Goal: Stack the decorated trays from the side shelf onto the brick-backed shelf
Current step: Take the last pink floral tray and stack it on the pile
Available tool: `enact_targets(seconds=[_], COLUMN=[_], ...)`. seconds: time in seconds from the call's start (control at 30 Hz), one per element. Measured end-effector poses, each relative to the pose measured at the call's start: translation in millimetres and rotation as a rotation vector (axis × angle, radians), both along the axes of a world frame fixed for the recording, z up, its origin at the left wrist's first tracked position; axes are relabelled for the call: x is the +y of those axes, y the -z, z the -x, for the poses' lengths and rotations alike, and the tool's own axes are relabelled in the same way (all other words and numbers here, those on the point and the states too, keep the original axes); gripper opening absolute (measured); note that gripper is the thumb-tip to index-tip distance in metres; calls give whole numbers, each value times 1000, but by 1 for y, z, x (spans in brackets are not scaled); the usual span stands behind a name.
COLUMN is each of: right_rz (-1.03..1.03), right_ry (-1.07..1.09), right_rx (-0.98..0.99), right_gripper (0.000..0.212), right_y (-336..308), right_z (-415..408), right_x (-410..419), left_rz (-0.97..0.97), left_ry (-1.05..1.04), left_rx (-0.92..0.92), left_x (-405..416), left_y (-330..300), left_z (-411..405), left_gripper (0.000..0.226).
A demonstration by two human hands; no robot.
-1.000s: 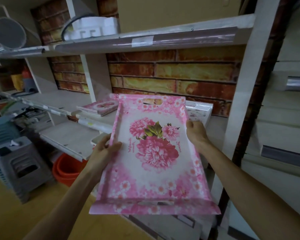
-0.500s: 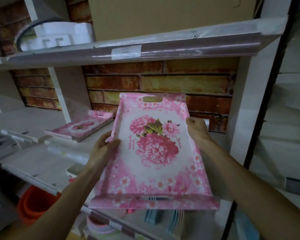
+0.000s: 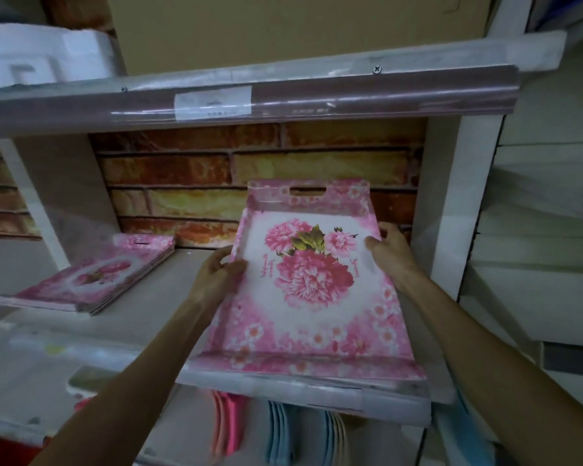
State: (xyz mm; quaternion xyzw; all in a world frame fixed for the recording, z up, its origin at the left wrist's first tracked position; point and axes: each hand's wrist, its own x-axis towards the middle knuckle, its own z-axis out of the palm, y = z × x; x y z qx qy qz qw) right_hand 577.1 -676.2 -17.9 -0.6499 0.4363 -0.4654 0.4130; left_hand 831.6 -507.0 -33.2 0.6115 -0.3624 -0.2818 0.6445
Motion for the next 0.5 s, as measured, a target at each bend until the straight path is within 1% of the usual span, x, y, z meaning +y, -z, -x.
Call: enact_targets(seconds=[0.1, 0.17, 0.3, 0.4, 0.5], right_rz=[18, 16, -2, -18, -31], right_ry=[66, 101, 143, 166, 169], right_rx=[49, 81, 118, 162, 213], right_gripper=[41, 42, 38, 32, 31], right_y=[2, 5, 16, 27, 37], right_z=[0, 0, -2, -4, -8], right_x=[-5, -8, -14, -20, -25], left_rz=[-36, -47, -62, -94, -110], left_ry=[45, 70, 82, 89, 88], left_rx=[-24, -19, -35, -82, -130], left_x=[-20, -31, -47, -57, -65], left_y=[2, 8, 25, 36, 42], left_z=[-6, -9, -12, -16, -20], left_gripper=[38, 36, 30, 27, 23])
